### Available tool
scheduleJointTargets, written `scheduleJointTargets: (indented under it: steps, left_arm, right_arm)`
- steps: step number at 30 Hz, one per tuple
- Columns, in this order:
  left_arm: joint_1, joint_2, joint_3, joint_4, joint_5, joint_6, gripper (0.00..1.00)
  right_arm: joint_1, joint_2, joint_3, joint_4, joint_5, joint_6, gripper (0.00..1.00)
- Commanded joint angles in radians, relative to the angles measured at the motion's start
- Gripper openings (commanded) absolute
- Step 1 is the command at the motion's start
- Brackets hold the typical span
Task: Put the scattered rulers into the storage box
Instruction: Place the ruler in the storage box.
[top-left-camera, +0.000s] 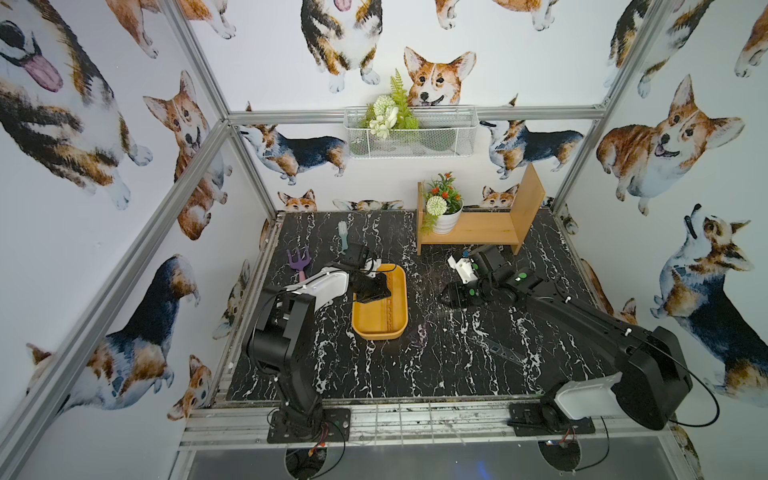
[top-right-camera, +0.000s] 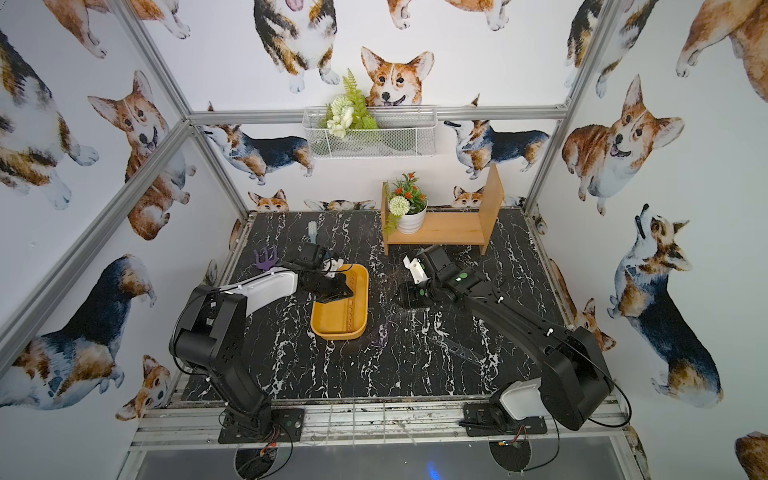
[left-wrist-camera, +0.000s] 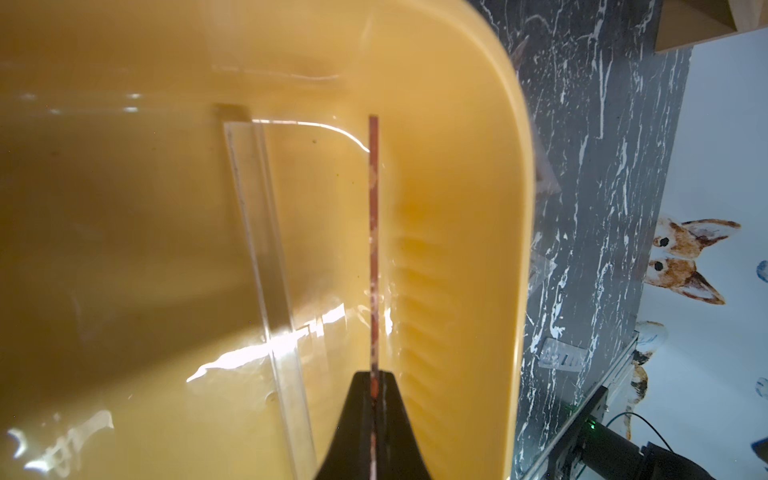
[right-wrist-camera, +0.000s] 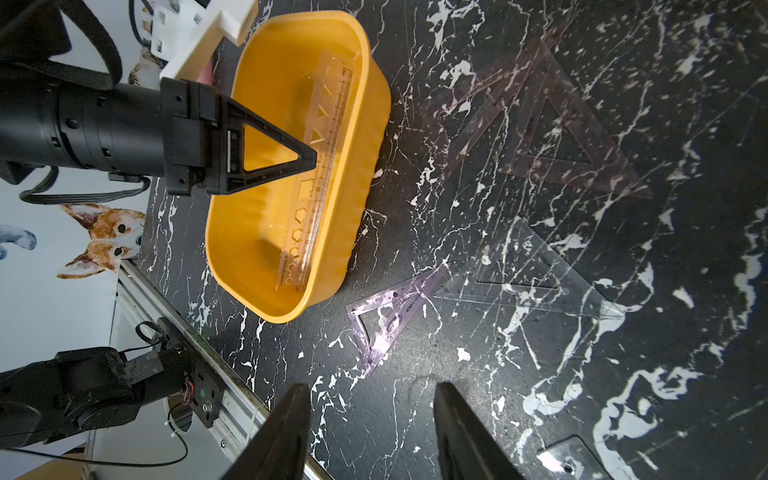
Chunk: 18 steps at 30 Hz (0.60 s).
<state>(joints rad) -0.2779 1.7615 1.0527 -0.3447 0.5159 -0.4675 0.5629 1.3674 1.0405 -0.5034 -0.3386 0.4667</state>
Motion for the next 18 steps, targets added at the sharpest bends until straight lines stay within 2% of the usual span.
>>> scheduleJointTargets:
  steps: [1,2,7,12,18]
  left_arm:
    - [0.000,0.009,-0.001,0.027,0.004,0.007,0.00]
    - [0.000,0.010,-0.002,0.028,0.006,0.007,0.00]
    - [0.000,-0.004,0.006,0.008,-0.030,0.013,0.23]
    - [0.000,-0.059,0.043,-0.053,-0.101,0.019,0.37]
    - [0.000,-0.143,0.103,-0.141,-0.170,0.038,0.39]
  right_arm:
    - [0.002,-0.005,-0.005,0.016,0.014,0.004,0.54]
    - [0.003,-0.005,-0.006,0.016,0.016,0.004,0.54]
    - [0.002,-0.007,-0.010,0.016,0.022,0.006,0.56]
    - [0.002,-0.013,-0.005,0.001,0.044,-0.001,0.56]
    - [0.003,-0.017,0.003,-0.032,0.080,-0.015,0.56]
